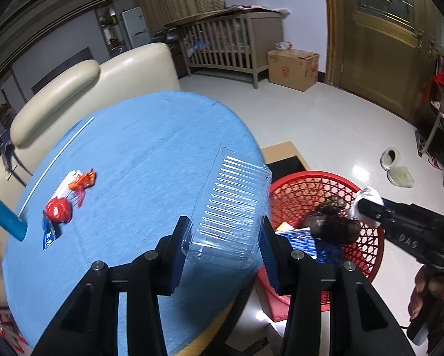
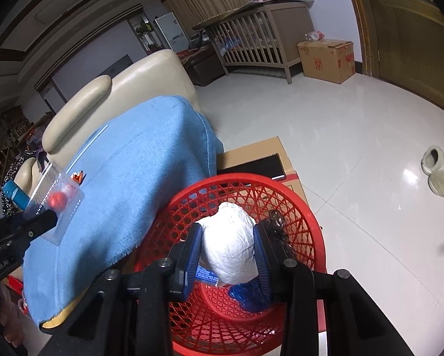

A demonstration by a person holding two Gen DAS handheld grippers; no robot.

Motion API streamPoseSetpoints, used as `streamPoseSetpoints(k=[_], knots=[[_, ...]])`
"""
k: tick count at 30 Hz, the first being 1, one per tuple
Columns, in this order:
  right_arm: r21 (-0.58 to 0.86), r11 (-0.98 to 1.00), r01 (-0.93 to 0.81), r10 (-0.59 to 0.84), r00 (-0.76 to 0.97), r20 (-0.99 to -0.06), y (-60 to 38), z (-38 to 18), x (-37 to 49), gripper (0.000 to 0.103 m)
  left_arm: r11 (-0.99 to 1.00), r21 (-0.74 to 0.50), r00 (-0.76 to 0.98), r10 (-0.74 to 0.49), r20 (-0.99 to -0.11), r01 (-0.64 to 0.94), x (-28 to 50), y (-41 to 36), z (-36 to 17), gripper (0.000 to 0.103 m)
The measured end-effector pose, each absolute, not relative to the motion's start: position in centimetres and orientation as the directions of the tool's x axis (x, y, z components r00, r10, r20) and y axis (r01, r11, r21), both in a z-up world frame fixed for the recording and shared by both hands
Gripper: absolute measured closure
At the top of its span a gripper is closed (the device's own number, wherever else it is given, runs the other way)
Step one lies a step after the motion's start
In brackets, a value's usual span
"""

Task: Collect trash
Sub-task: 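Lower the tissue ball into the red basket with the right gripper while the left carries the container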

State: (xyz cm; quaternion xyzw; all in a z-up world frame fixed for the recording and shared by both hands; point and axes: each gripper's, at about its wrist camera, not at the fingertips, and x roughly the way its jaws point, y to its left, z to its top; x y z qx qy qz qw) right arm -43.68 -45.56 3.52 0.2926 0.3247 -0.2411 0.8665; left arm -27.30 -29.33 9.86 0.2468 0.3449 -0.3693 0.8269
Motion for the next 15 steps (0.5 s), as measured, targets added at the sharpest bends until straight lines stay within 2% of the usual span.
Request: streamPoseSetpoints(k=[15], knots=[[0.372,0.693,0.618,-0.192,0.655,-0.730,-45.6,1.5,-44.4,0.066,0.541,0.173,0.455,-0.447,-0.770,0.823,-29.5,-32.3,9.0,0.056]])
